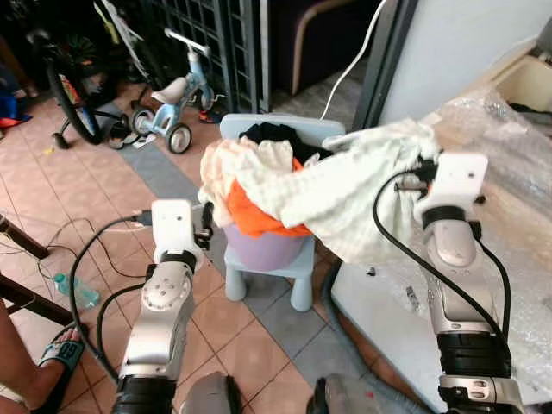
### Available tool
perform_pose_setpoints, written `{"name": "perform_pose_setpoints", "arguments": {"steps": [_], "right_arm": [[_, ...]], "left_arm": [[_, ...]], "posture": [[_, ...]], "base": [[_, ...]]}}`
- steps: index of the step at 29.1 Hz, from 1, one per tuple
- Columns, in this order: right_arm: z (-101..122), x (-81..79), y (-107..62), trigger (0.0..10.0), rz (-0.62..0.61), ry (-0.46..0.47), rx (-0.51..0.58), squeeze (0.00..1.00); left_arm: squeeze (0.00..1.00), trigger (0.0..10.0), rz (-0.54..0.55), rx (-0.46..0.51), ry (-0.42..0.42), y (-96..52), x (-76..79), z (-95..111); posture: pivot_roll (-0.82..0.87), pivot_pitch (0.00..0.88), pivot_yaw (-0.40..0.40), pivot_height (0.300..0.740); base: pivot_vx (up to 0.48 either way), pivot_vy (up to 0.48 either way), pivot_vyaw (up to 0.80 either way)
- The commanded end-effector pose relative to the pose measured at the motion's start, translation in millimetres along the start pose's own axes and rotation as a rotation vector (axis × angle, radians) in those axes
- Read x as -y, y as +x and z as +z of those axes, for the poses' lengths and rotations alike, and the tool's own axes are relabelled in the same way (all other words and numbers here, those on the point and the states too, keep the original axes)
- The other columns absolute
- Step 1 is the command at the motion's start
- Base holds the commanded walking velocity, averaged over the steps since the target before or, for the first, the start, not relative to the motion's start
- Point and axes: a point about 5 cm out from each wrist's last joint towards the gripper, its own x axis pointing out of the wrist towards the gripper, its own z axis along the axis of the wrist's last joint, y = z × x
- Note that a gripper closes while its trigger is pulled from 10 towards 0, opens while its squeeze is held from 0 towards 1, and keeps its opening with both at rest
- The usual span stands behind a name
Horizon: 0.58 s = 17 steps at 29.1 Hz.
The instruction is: Clothes washing
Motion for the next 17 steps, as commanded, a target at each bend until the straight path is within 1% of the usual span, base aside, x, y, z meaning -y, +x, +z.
{"name": "perform_pose_setpoints", "arguments": {"steps": [1,2,3,4,5,6,7,8,9,11,14,17], "right_arm": [[31,22.2,12.3,10.0,-0.078,-0.069,0.148,0.0],[46,32.7,21.6,10.0,-0.119,-0.103,0.206,0.0],[52,39.1,25.8,10.0,-0.145,-0.121,0.227,0.0],[56,43.6,28.5,10.0,-0.163,-0.134,0.241,0.0],[59,53.7,33.2,10.0,-0.207,-0.139,0.245,0.0],[59,53.7,33.2,10.0,-0.207,-0.139,0.245,0.0],[55,66.0,36.6,10.0,-0.271,-0.132,0.213,0.0],[45,78.7,38.7,10.0,-0.342,-0.118,0.141,0.0],[37,86.4,38.5,10.0,-0.389,-0.098,0.092,0.0],[25,92.4,37.2,10.0,-0.415,-0.041,0.029,0.0],[20,92.8,36.3,10.0,-0.415,-0.049,0.0,0.0],[8,93.3,34.6,10.0,-0.451,0.001,-0.065,0.0]], "left_arm": [[0.0,10.0,-0.027,-0.002,-0.002,-0.7,5.6,-1],[0.0,10.0,-0.03,-0.002,-0.004,-0.3,6.5,-1],[0.0,10.0,-0.032,-0.001,-0.006,0.0,7.2,-1],[0.0,10.0,-0.033,-0.001,-0.007,0.2,7.8,-1],[0.0,10.0,-0.035,0.001,-0.011,0.8,8.8,0],[0.0,10.0,-0.035,0.001,-0.011,0.8,8.8,0],[0.0,10.0,-0.037,0.004,-0.012,1.1,9.3,0],[0.0,10.0,-0.042,0.009,-0.027,0.9,9.9,1],[0.0,10.0,-0.05,0.013,-0.032,0.5,10.3,1],[0.0,10.0,-0.056,0.019,-0.038,-0.9,10.3,2],[0.0,10.0,-0.056,0.019,-0.039,-1.6,9.9,2],[0.0,10.0,-0.058,0.018,-0.041,-1.9,9.0,1]], "posture": [[-0.03,0.104,0.062,0.74],[-0.03,0.104,0.063,0.74],[-0.03,0.104,0.063,0.74],[-0.03,0.102,0.06,0.74],[-0.03,0.101,0.059,0.74],[-0.03,0.101,0.059,0.74],[-0.03,0.101,0.056,0.74],[-0.03,0.101,0.054,0.74],[-0.03,0.102,0.052,0.74],[-0.03,0.104,0.051,0.74],[-0.03,0.106,0.052,0.74],[-0.03,0.107,0.053,0.74]], "base": [[0.0,0.0,-0.8],[0.0,0.0,-0.8],[0.0,0.0,-0.8],[0.0,0.0,-0.8],[0.0,0.0,-0.8],[0.0,0.0,-0.8],[0.0,0.0,-0.8],[0.0,0.0,-0.8],[0.0,0.0,-0.8],[0.0,0.0,-0.8],[0.0,0.0,-0.8],[0.0,0.0,-0.8]]}}
